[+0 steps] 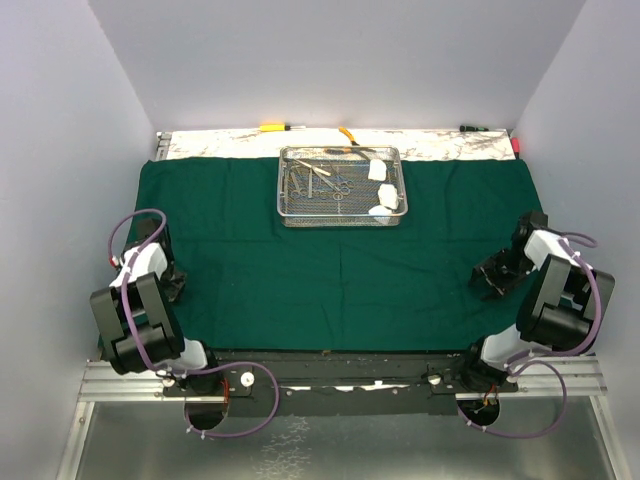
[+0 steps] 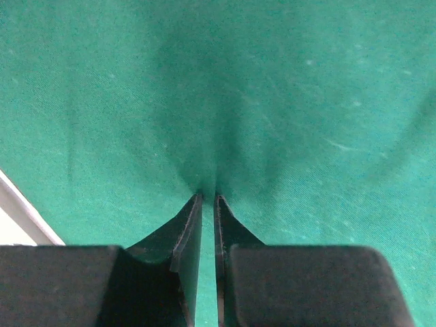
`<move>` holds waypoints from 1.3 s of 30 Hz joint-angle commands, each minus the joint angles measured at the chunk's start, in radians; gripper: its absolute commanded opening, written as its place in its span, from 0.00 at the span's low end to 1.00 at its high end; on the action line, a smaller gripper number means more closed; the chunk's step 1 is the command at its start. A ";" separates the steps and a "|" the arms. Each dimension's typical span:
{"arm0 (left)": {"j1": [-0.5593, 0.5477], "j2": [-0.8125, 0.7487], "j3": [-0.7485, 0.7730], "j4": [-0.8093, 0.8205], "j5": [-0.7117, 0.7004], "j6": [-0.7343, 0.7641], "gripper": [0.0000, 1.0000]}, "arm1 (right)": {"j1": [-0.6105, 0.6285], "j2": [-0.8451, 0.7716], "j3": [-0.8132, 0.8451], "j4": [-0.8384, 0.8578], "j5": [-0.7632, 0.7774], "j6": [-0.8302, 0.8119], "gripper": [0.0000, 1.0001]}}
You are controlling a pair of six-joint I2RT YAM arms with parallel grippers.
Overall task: Open and lay out the surgical kit
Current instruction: Smooth out the surgical kit at the center of the board.
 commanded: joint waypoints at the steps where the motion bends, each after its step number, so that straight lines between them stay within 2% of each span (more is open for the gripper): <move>1: 0.042 0.090 -0.018 -0.012 -0.021 -0.060 0.13 | -0.007 0.062 -0.013 -0.020 0.002 0.030 0.51; 9: 0.100 0.157 -0.066 -0.042 -0.030 -0.129 0.01 | -0.007 0.163 0.035 -0.063 0.178 0.053 0.51; 14: 0.108 0.133 -0.047 -0.088 -0.049 -0.159 0.00 | -0.007 0.181 0.063 -0.096 0.230 0.079 0.51; 20: 0.108 0.055 -0.059 -0.123 -0.004 -0.172 0.00 | -0.007 0.130 0.132 -0.142 0.345 0.104 0.51; 26: 0.108 0.016 0.062 -0.093 0.009 -0.128 0.05 | -0.007 0.111 0.297 -0.059 0.198 0.011 0.51; 30: 0.083 0.025 0.167 0.018 0.125 -0.046 0.11 | -0.006 0.147 0.389 0.087 0.054 -0.106 0.53; 35: -0.022 0.078 0.304 0.140 0.174 0.033 0.22 | 0.007 0.279 0.518 0.199 -0.040 -0.223 0.63; 39: -0.059 0.205 0.431 0.232 0.235 0.121 0.32 | 0.017 0.407 0.638 0.236 -0.022 -0.280 0.72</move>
